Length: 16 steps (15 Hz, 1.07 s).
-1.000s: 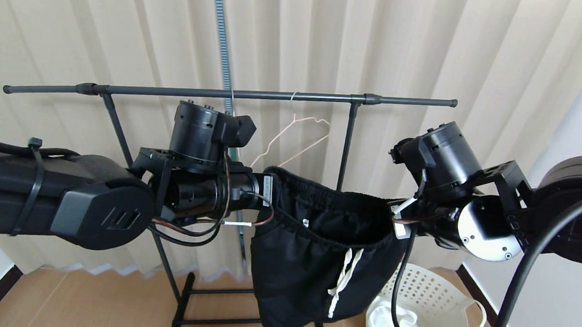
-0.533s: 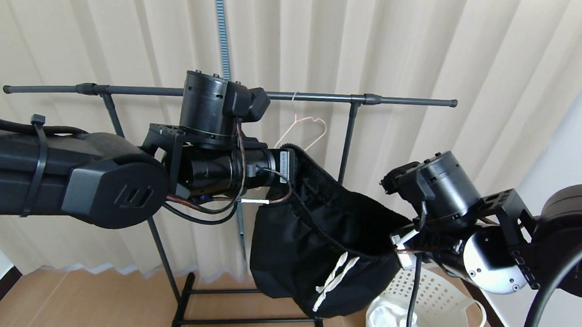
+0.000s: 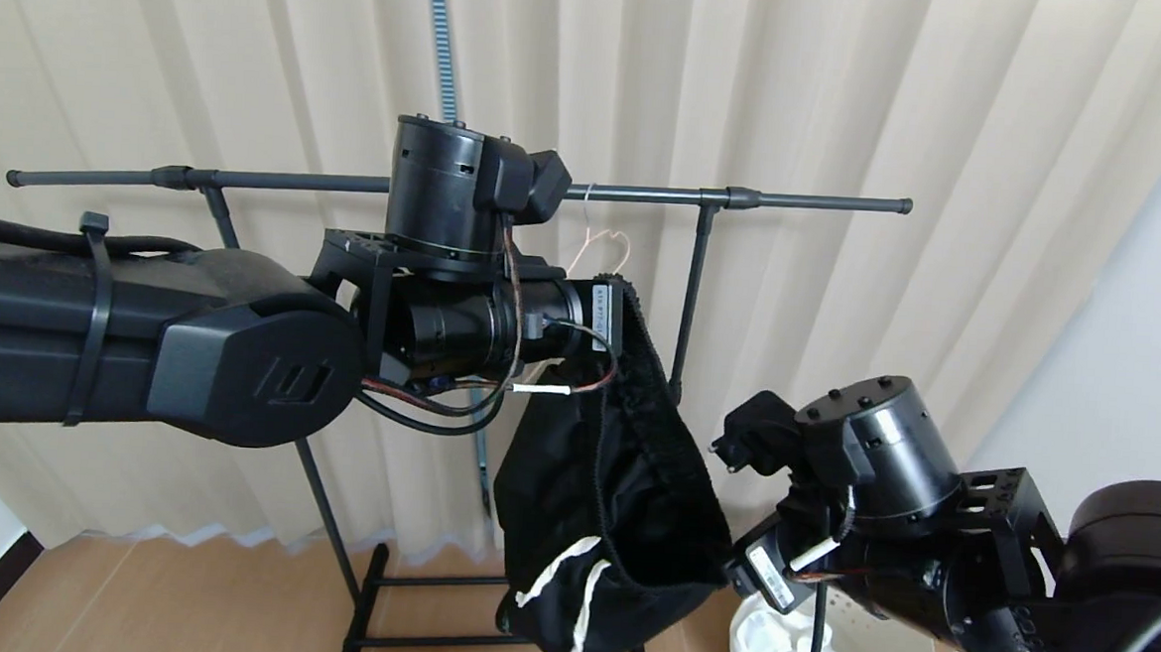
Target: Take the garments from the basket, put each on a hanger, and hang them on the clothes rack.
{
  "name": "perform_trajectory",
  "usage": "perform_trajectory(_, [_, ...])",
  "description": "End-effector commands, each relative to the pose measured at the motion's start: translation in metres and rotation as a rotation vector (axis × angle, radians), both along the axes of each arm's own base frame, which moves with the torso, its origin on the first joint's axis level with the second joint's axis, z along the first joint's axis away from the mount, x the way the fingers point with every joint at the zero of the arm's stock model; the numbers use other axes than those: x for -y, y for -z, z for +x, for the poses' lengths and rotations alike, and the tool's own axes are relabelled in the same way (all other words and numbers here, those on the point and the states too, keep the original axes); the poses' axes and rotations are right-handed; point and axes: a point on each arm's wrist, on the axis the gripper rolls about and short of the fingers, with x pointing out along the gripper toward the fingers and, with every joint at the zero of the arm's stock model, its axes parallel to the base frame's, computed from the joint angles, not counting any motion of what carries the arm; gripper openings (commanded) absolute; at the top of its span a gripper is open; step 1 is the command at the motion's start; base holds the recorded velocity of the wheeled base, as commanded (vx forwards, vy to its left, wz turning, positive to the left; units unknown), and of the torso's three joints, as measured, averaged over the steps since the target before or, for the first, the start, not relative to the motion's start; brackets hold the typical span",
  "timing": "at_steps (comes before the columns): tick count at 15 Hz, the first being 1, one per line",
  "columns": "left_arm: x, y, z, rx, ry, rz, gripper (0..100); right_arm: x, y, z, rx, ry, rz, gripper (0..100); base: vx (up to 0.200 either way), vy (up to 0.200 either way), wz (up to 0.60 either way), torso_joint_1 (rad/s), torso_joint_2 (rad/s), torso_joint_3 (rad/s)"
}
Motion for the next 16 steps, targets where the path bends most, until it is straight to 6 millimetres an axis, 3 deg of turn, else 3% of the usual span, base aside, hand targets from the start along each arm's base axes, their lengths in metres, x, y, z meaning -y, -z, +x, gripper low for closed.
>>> perform_trajectory(1, [0.000,0.000,0.000,0.002,-0.004,-0.001,0,0.005,0.006,-0.008,-0.019,-0.068,0.018,100,0.000,0.000,0.00,0.000,0.00,0.000])
perform_trajectory(4, [0.000,0.001,0.000,-0.001,-0.008,0.003,0,0.004,0.010,-0.011,0.016,-0.233,0.158,100,0.000,0.000,0.00,0.000,0.00,0.000])
perform_trajectory(6, [-0.001,0.000,-0.001,0.002,-0.008,0.001,0,-0.003,0.013,-0.003,0.072,-0.234,0.202,100,0.000,0.000,0.00,0.000,0.00,0.000])
perform_trajectory(9, [-0.002,0.002,-0.004,0.003,-0.001,0.021,0,0.003,0.012,0.006,0.098,-0.199,0.216,100,0.000,0.000,0.00,0.000,0.00,0.000])
perform_trajectory(10, [-0.004,0.001,-0.005,0.007,-0.001,0.023,0,0.007,0.011,0.009,0.101,-0.181,0.215,0,0.000,0.000,0.00,0.000,0.00,0.000])
perform_trajectory(16, [-0.011,-0.001,-0.012,0.006,0.001,0.026,0,0.024,0.006,0.024,0.126,-0.109,0.223,0,0.000,0.000,0.00,0.000,0.00,0.000])
